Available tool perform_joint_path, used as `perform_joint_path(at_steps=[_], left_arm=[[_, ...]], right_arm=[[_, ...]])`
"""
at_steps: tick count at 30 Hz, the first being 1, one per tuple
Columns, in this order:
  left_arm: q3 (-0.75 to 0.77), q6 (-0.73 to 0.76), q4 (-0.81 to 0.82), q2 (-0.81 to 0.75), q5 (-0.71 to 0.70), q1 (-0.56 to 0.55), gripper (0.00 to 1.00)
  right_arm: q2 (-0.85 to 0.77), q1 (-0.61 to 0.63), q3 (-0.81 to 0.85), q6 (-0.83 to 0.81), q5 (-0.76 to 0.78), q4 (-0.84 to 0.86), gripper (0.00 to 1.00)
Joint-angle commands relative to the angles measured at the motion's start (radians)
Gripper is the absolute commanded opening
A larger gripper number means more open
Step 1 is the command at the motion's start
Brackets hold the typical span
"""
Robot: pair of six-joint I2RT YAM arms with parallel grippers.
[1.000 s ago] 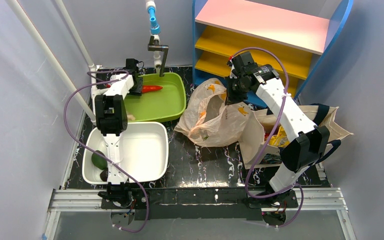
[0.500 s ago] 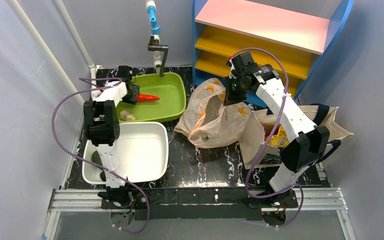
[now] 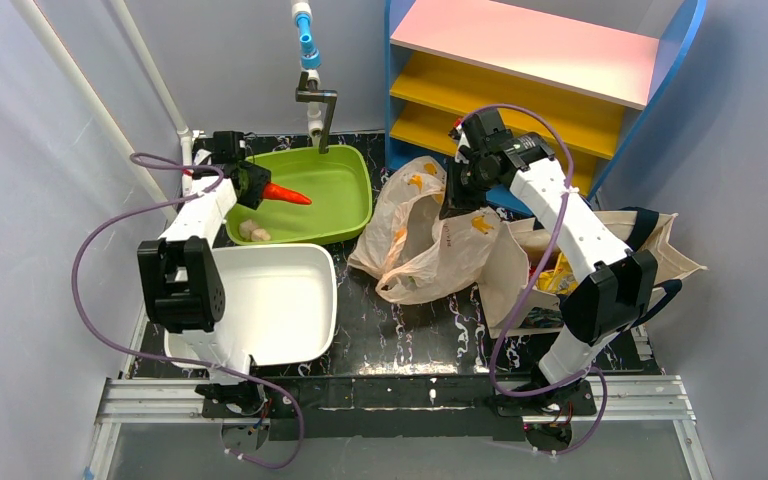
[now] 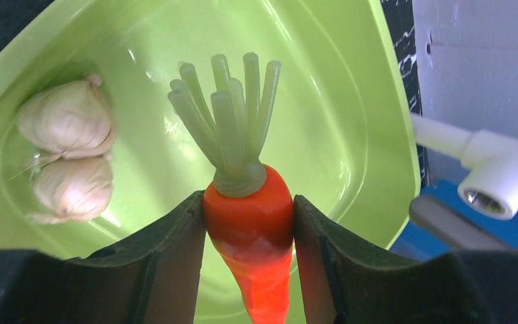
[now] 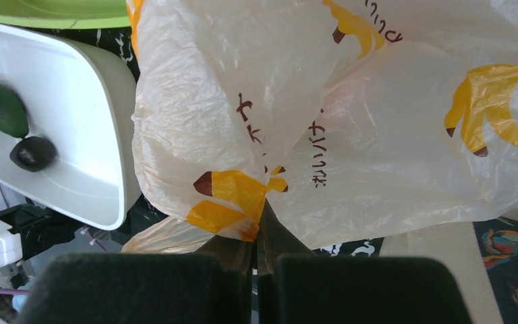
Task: Place the food into the grocery bag and tie it
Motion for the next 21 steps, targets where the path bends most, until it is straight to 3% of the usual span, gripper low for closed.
perform_joint_path(at_steps=[1, 6, 12, 14, 17, 19, 21], left_arm=[[-0.095, 0.077, 0.010, -0.151, 0.034, -0.003, 0.00], [-0.176, 0.183, 0.023, -0.295, 0.041, -0.005, 0.00], [-0.241, 0.523, 0.130, -0.465, 0.146, -0.098, 0.00], [-0.246, 0.646, 0.134, -0.528, 0.246, -0.166, 0.00], [-0.192, 0.701, 0.115, -0.548, 0.431, -0.271, 0.00], [-0.095, 0.728, 0.069, -0.481, 0.609, -0.380, 0.00], [-0.022, 0.752, 0.026, -0.411, 0.680, -0.483, 0.00]], right_arm=[[-0.012, -0.002, -0.034, 0.038, -0.074, 0.038, 0.01], [0.020, 0.003, -0.051, 0.066, -0.122, 0.044, 0.01], [0.055, 0.016, -0.057, 0.076, -0.135, 0.023, 0.01], [0.054, 0.023, -0.056, 0.078, -0.136, 0.017, 0.01], [0.044, 0.027, -0.054, 0.090, -0.142, 0.003, 0.01], [0.037, 0.027, -0.047, 0.094, -0.145, -0.005, 0.01], [0.034, 0.028, -0.037, 0.096, -0.142, -0.014, 0.01]])
